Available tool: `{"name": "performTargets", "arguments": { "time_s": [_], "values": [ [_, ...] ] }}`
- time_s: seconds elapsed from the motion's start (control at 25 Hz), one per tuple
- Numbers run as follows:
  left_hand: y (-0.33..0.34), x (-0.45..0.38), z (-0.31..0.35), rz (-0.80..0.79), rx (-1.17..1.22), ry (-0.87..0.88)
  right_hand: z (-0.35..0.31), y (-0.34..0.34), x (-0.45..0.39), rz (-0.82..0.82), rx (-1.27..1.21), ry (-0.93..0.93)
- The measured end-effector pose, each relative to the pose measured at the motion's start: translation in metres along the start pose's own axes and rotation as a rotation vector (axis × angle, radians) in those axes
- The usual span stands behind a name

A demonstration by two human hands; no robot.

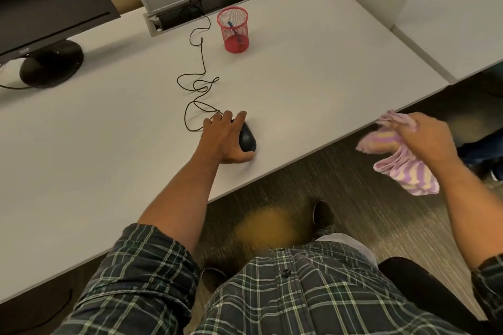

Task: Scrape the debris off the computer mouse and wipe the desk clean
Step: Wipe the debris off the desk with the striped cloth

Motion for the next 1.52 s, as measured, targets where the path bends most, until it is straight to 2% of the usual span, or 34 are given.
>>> {"name": "performTargets", "arguments": {
  "time_s": [0.12, 0.24, 0.32, 0.44, 0.6, 0.72, 0.84, 0.92, 1.0, 1.28, 1.4, 1.52],
  "values": [
    [0.002, 0.000, -0.001, -0.007, -0.005, 0.003, 0.002, -0.034, 0.000, 0.186, -0.071, 0.022],
    [0.002, 0.000, 0.000, -0.016, -0.012, 0.011, 0.010, -0.070, 0.007, 0.511, -0.112, 0.110],
    [0.001, 0.000, 0.000, -0.020, -0.015, 0.012, 0.008, -0.088, 0.008, 0.662, -0.183, 0.166],
    [0.001, 0.001, -0.001, -0.019, -0.024, 0.005, -0.014, -0.098, -0.004, 0.722, -0.253, 0.180],
    [0.000, 0.001, 0.000, -0.033, -0.028, -0.002, -0.066, -0.103, -0.038, 0.740, -0.266, 0.078],
    [-0.001, 0.001, 0.002, -0.061, -0.020, -0.003, -0.111, -0.076, -0.074, 0.612, -0.102, -0.069],
    [-0.002, 0.002, 0.002, -0.075, -0.012, -0.010, -0.142, 0.003, -0.116, 0.232, 0.114, -0.257],
    [-0.003, 0.002, 0.001, -0.074, -0.011, -0.016, -0.143, 0.056, -0.128, -0.025, 0.200, -0.303],
    [-0.003, 0.002, 0.002, -0.071, -0.014, -0.014, -0.135, 0.089, -0.127, -0.158, 0.291, -0.282],
    [-0.001, 0.001, -0.001, -0.063, 0.008, -0.011, -0.142, 0.111, -0.151, -0.285, 0.370, -0.479],
    [-0.002, 0.001, -0.001, -0.056, 0.007, -0.012, -0.142, 0.115, -0.164, -0.358, 0.353, -0.499],
    [-0.004, -0.001, -0.001, -0.046, 0.014, -0.022, -0.150, 0.116, -0.167, -0.350, 0.334, -0.481]
  ]
}}
Point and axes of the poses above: each hand's wrist, its own x-axis away from the middle knuckle, its own y-axis out of the palm, z = x × y, the point moved 9 cm from there along -x, towards the middle knuckle, and after that the axes turned 1 degree about -y, right-handed, at the moved point
